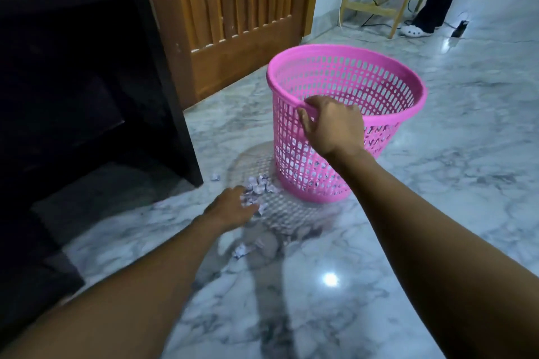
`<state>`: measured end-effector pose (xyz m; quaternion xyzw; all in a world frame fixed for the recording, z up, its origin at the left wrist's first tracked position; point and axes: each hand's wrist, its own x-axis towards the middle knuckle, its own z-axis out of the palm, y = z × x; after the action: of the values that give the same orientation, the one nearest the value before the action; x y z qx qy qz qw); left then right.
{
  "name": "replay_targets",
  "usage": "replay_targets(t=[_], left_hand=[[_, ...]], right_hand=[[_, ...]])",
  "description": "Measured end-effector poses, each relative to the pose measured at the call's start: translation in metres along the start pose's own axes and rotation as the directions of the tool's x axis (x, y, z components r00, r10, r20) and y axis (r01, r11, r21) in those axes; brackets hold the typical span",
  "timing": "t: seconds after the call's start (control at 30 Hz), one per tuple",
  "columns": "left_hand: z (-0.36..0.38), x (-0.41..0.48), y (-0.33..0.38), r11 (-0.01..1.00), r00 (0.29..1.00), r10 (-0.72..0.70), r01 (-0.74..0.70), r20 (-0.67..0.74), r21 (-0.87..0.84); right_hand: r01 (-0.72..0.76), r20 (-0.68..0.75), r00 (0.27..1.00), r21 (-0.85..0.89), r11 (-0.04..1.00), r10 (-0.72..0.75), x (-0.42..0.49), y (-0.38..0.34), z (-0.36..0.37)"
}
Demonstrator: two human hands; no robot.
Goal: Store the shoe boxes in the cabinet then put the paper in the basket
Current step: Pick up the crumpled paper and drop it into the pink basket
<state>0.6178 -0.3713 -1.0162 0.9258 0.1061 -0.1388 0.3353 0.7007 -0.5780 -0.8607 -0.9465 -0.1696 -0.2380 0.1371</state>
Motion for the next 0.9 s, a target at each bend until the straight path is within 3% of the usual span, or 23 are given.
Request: replay_targets(t=[0.17,0.33,0.53,0.67,0.77,0.9], left_hand=[[0.058,-0.017,-0.053,0.987,0.985,-0.104,0.085,0.140,0.137],[0.085,-0.024,-0.057,0.945,0.994,0.111,-0.107,0.007,0.308],[0.086,-0.019,-0.057,0.963,0.992,0.119,-0.107,-0.035,0.249],[0.068,-0.008,-0.053,0.998,0.982,-0.055,0.055,-0.178,-0.007],[0.051,0.009,-0.051,0.997,0.966,-0.080,0.076,-0.247,-0.025],[0.030,0.037,-0.046,0.994,0.949,-0.112,0.106,-0.293,-0.035]], right_hand=[[-0.010,-0.022,1.000,-0.009,1.000,0.010,0.002,-0.007,0.003],[0.001,-0.065,0.998,0.010,1.000,0.000,0.002,-0.004,0.010],[0.026,-0.134,0.991,0.015,1.000,-0.024,-0.005,-0.009,0.012],[0.274,-0.313,0.906,-0.082,0.958,-0.286,-0.030,-0.026,0.029],[0.419,-0.153,0.899,0.028,0.907,-0.411,-0.049,-0.040,0.066],[0.191,0.210,0.947,0.235,0.953,-0.242,-0.072,-0.038,0.127]])
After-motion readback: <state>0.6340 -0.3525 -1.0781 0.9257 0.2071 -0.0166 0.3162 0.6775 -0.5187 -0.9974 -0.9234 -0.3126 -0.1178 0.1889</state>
